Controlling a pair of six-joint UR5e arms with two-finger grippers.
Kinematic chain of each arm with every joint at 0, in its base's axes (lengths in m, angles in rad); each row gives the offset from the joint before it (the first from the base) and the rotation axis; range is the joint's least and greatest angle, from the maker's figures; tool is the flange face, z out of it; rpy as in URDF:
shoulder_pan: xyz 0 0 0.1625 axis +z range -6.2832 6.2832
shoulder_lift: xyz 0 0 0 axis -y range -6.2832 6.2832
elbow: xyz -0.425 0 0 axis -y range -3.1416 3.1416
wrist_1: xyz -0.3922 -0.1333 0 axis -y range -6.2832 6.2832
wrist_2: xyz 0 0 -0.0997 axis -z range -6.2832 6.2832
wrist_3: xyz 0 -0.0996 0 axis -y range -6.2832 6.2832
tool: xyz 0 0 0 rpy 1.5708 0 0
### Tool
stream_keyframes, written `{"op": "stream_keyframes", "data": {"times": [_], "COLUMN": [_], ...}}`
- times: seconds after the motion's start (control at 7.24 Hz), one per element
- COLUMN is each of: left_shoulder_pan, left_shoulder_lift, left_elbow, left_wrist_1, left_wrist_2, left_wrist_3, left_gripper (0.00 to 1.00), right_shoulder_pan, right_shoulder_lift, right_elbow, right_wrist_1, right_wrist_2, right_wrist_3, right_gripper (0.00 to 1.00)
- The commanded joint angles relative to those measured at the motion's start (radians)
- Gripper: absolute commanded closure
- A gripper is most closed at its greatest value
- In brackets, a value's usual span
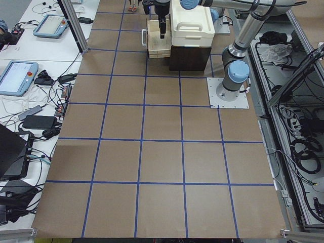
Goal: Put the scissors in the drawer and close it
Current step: 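Lower the right gripper and close it on the scissors' blades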
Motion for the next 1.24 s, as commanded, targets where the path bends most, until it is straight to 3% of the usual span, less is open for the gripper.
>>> {"op": "stream_keyframes", "data": {"times": [0.0, 0.41, 0.55, 0.69, 0.83, 1.11], "left_shoulder_pan": [0.0, 0.0, 0.0, 0.002, 0.003, 0.005], "left_shoulder_lift": [0.0, 0.002, 0.002, 0.002, 0.002, 0.002], "left_elbow": [0.0, 0.0, 0.0, 0.0, 0.0, 0.0], "left_wrist_1": [0.0, 0.0, 0.0, 0.0, 0.0, 0.0], "left_wrist_2": [0.0, 0.002, 0.0, 0.002, 0.0, 0.002], "left_wrist_3": [0.0, -0.002, 0.0, 0.0, 0.0, 0.0], "left_gripper": [0.0, 0.0, 0.0, 0.0, 0.0, 0.0], "right_shoulder_pan": [0.0, 0.0, 0.0, 0.003, 0.014, 0.026], "right_shoulder_lift": [0.004, 0.016, 0.016, 0.012, 0.002, -0.034], "right_elbow": [0.0, -0.001, 0.0, -0.001, -0.001, -0.001], "right_wrist_1": [0.001, 0.001, 0.001, 0.002, 0.004, 0.045], "right_wrist_2": [-0.001, -0.001, -0.001, -0.031, -0.068, -0.065], "right_wrist_3": [0.001, 0.003, 0.003, 0.003, 0.006, 0.006], "right_gripper": [0.22, 0.23, 0.29, 0.74, 1.0, 1.0]}}
